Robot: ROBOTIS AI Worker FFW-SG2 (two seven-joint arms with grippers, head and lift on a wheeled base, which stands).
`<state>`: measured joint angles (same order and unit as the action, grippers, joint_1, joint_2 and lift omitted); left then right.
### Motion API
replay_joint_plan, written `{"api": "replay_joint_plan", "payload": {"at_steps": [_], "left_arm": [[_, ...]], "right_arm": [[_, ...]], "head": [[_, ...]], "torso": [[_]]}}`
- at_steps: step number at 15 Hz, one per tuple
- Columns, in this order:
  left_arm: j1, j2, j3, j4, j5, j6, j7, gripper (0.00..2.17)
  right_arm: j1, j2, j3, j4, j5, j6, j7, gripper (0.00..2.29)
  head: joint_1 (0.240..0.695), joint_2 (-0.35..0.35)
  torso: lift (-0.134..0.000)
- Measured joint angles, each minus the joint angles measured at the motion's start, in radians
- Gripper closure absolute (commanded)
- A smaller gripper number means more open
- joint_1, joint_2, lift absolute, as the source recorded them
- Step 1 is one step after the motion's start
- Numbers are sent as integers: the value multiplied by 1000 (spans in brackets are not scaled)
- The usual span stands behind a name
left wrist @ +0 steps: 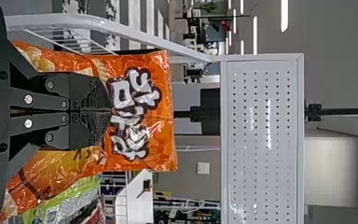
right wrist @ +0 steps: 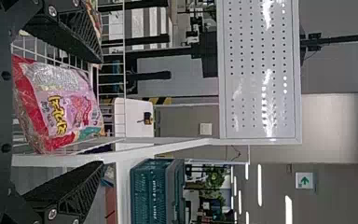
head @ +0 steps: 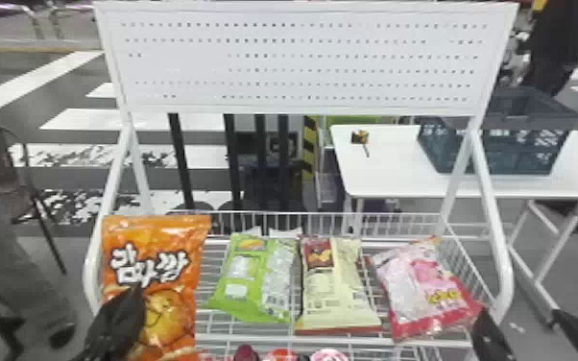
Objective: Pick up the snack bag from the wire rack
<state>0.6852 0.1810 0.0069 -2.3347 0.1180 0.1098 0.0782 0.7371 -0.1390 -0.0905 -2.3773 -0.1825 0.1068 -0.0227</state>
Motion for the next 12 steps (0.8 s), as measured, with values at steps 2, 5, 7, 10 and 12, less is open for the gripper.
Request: {"api": "replay_joint_plan", "payload": {"at_steps": [2,5,7,10,12], "left_arm": [[2,0,-2,-1,-1,0,0,1821],[5,0,-8,-4,-4,0,0,1821],[5,0,-16,-5,-9,1,0,1821],[0,0,-47,-4,-36,7,2,1821],[-1,0,-65,-3,-55,9,5,1821]], "right_arm": [[-1,0,0,0,-2,2,1,124],[-59,-8,23,82,-7,9,-1,130],[-131,-14,67,177,-9,5,-4,130],[-262,-14,142,323,-11,37,-8,130],[-354,-17,161,415,-22,76,-11,130]], "head": [[499,0],[499,0],[499,0],[499,0],[499,0]], "torso": [[0],[0],[0],[0],[0]]}}
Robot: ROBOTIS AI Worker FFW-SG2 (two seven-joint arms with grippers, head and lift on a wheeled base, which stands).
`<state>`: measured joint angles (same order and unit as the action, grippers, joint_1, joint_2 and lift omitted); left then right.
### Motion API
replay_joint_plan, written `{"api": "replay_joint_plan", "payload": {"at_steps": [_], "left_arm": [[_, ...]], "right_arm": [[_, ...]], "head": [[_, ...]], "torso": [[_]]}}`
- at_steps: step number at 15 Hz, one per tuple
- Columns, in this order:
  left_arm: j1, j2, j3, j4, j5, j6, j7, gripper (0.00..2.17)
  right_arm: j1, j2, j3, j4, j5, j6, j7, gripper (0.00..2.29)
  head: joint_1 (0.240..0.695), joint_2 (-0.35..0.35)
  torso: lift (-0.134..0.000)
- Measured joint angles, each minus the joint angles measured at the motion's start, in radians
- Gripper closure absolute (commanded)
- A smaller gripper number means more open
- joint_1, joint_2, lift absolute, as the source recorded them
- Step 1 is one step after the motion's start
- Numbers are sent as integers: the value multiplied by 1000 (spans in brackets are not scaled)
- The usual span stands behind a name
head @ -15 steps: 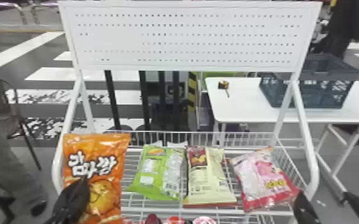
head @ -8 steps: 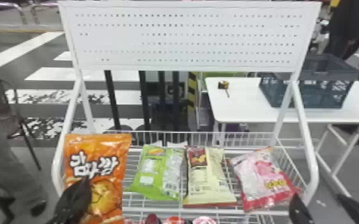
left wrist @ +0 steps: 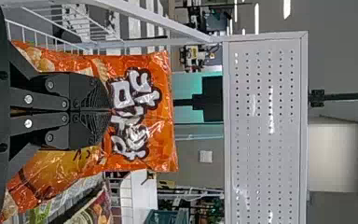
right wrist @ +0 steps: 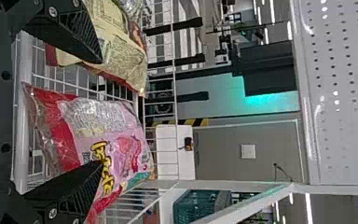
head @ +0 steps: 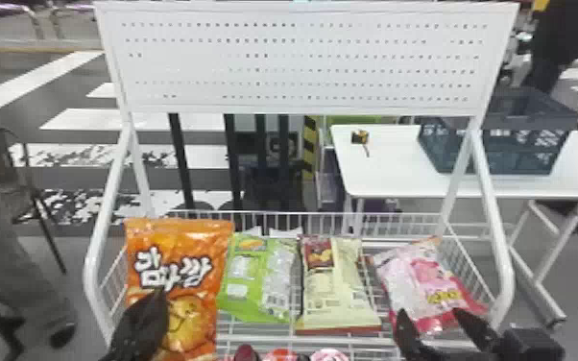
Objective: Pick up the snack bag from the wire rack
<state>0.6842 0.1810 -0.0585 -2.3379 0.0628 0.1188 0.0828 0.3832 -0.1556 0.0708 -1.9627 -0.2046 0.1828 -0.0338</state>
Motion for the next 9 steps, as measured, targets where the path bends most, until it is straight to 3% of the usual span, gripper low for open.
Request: {"api": "replay_joint_plan", "payload": {"at_steps": [7,8,9], "left_arm": [[6,-1,5,-1,-16,18,5,1821],[6,-2,9,-1,-16,20,6,1821],[6,-2,12,-1,-17,21,6,1821]], "right_arm": [[-272,-38,-13,270,-83,79,-12,134],[-310,-45,-12,316,-87,90,-12,208],[-342,-50,-9,356,-90,101,-11,498]], "head": [[499,0],[499,0],[499,0]], "torso": [[0],[0],[0]]}}
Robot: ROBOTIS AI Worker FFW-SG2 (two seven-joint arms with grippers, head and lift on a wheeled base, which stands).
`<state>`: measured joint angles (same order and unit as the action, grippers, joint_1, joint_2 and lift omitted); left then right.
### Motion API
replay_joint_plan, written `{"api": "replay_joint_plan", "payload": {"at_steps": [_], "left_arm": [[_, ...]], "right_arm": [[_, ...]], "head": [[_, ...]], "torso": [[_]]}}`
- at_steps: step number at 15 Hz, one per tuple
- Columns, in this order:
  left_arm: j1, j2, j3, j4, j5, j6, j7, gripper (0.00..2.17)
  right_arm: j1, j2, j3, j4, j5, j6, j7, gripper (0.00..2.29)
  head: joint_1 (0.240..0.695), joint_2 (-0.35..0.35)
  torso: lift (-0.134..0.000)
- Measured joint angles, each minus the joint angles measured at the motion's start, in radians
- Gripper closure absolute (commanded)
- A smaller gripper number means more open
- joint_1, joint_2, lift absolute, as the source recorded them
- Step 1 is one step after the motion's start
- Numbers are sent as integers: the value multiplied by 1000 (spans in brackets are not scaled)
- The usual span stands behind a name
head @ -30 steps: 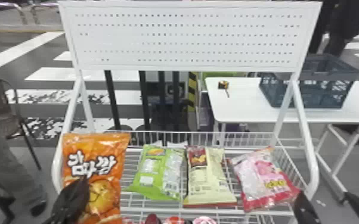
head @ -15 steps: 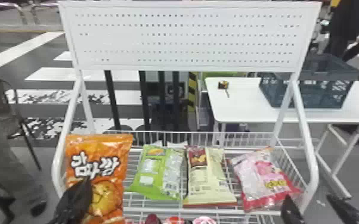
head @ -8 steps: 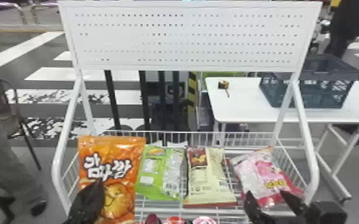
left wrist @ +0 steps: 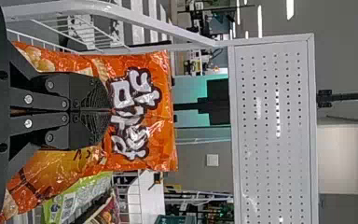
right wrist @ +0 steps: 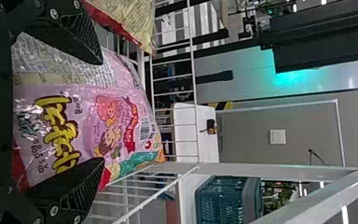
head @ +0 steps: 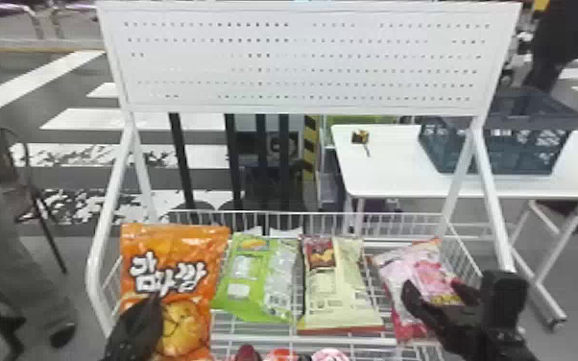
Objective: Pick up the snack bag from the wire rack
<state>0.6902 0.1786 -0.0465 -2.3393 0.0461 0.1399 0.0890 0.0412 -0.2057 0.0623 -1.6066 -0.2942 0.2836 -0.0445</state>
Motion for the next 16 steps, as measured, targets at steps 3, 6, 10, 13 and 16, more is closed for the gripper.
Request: {"api": "replay_joint_plan", "payload": {"at_steps": [3,6,10,13,16], "left_arm": [[-11,-1,4,3,1,1,1,1821],[-29,-1,2,12,1,1,0,1821],[-45,1,-1,24,5,14,0,1821],[-49,4,-1,27,8,16,0,1821],[-51,7,-1,28,10,18,1,1821]], "right_arm": [[-43,-5,20,48,-1,36,4,2115],[-46,-5,37,38,1,58,-6,2135],[-24,-4,44,-16,7,74,-22,2219],[35,-2,42,-127,10,83,-41,2219],[136,3,22,-310,12,84,-59,2216]], "head": [[499,0],[499,0],[499,0],[499,0],[499,0]], "torso": [[0],[0],[0],[0],[0]]}}
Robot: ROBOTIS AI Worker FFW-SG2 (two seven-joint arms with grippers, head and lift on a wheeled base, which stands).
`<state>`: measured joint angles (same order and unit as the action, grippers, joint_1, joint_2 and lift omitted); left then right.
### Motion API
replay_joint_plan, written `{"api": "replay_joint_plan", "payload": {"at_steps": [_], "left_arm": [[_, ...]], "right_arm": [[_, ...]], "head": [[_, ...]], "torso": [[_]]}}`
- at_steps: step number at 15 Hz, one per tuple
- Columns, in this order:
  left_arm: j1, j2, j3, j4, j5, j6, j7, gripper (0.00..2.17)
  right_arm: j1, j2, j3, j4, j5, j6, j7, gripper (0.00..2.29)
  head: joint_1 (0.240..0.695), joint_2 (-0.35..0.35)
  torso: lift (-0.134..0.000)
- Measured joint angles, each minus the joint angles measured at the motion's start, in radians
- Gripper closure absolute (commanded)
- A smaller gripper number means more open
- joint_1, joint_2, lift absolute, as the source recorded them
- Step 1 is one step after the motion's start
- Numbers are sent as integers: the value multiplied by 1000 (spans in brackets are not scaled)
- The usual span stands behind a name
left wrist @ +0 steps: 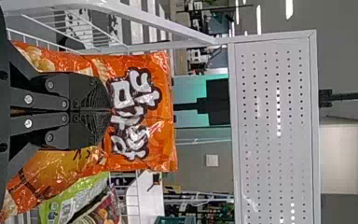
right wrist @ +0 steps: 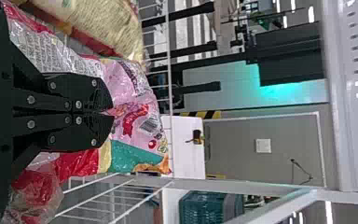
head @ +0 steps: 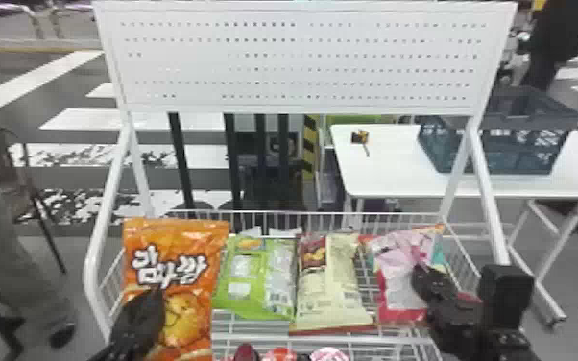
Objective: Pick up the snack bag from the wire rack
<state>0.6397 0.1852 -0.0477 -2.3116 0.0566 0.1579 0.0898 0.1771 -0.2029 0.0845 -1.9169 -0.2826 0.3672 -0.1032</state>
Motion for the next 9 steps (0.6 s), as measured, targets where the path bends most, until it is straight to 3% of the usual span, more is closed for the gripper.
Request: {"api": "replay_joint_plan", "payload": {"at_steps": [3,5,9], "left_arm": [[0,2,-2,0,2,1,1,1821],[-1,3,-2,0,6,-1,1,1821],[-4,7,5,1,22,-2,1,1821]], "right_arm": [[142,7,-28,-206,7,-24,5,2209],[242,5,-41,-309,48,-61,4,2209],[400,23,-96,-397,91,-157,5,2209]], "head": [[499,0],[499,0],[499,0]], "torso": [[0],[0],[0]]}}
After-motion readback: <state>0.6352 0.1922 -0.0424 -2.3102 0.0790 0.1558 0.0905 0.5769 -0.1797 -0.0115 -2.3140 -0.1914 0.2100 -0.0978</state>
